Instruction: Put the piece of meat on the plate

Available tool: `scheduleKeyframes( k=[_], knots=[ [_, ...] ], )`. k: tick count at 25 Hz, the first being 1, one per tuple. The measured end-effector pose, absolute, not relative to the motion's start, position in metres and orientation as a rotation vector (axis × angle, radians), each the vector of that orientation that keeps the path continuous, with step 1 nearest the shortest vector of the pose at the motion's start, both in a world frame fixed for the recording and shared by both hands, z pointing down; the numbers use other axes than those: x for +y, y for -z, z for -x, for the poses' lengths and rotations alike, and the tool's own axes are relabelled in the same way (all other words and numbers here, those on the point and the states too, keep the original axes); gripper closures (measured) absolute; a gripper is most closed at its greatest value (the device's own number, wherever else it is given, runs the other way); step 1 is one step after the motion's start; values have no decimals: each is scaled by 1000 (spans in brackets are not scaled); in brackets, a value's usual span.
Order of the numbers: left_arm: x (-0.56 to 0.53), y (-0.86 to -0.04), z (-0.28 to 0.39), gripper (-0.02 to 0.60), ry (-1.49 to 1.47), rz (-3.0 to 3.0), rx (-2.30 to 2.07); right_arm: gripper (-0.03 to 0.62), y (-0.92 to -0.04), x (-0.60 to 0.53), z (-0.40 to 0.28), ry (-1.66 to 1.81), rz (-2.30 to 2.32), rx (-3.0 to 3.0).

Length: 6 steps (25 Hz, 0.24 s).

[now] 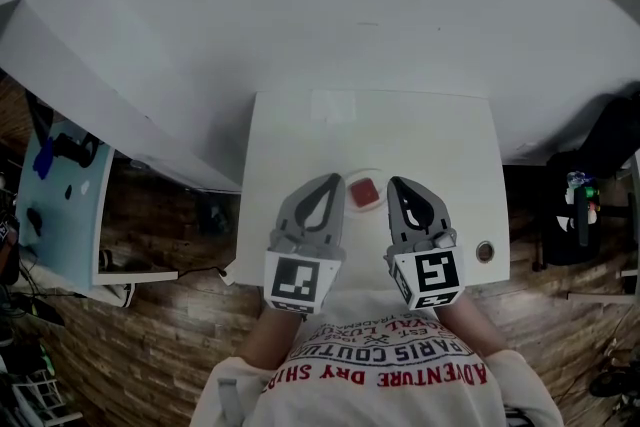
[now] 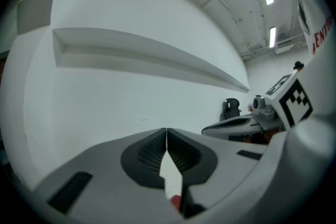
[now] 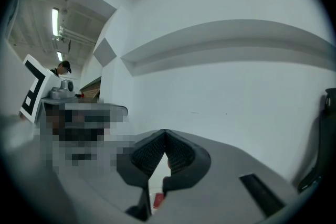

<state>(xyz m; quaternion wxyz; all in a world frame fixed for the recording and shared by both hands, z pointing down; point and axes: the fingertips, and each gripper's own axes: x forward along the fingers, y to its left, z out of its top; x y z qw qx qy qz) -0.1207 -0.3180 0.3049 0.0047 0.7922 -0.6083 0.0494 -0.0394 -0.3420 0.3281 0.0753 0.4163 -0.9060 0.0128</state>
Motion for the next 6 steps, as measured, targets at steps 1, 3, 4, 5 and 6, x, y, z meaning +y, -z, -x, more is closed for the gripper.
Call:
scheduleKeyframes(
  k=[1,3,4,5,6],
  knots=[
    [-318,-305,121,574,-160,-2485,-1904,582,-328,-342,39,-38,-1249,-2715],
    [-319,-306,120,574,-171,-2492,-1901,582,-328,-344,39,-35,-1251,-2710],
    [-320,-306,120,574,-171,-2491,-1899,582,-329,-344,39,-33,-1253,-2707],
    [-321,-306,120,574,-173,-2492,-1897,582,-329,-345,38,-32,-1255,-2705],
    [-321,-307,119,574,-173,-2493,-1895,582,-329,-346,38,-31,-1257,-2703]
  ],
)
